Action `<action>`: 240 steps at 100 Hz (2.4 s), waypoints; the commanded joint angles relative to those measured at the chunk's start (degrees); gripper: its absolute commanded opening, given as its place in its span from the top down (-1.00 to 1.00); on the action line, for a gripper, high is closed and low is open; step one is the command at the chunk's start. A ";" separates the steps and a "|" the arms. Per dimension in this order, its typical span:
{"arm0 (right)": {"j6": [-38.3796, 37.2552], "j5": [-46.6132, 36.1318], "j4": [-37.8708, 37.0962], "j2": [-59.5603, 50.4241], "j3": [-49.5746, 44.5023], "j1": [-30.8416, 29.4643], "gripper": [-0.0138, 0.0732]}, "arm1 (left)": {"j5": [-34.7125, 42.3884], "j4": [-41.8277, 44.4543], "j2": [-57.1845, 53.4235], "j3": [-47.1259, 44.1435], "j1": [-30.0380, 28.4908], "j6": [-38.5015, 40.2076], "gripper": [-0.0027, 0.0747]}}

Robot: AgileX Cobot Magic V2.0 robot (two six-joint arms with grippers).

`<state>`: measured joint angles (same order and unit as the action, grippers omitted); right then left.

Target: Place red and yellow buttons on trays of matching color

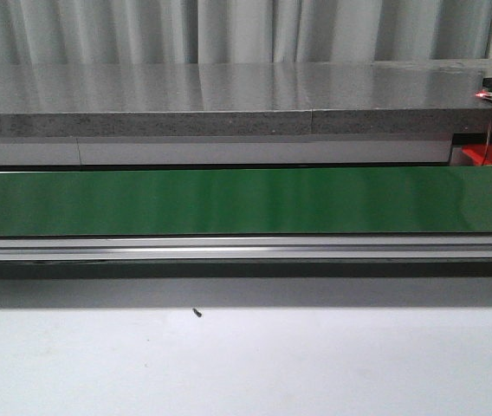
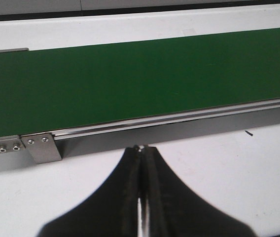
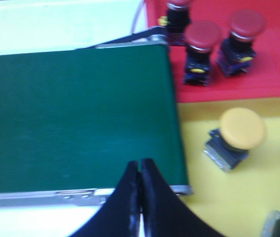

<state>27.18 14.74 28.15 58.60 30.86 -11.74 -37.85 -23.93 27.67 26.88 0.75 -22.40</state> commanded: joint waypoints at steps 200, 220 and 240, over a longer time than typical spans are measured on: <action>0.23 -3.97 0.07 -31.53 -7.95 3.37 0.96 | 9.58 3.34 29.17 21.62 -15.33 12.58 0.98; 0.23 -3.85 0.07 -31.53 -7.95 3.37 0.96 | 10.30 2.82 39.20 26.52 -20.20 12.58 0.89; 0.23 -3.85 0.07 -31.53 -7.95 3.37 0.96 | 10.52 2.82 47.78 31.79 -23.36 12.58 -0.16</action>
<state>27.18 14.82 27.79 27.07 21.55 -8.40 -30.79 -19.83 73.66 54.96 -21.71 -10.37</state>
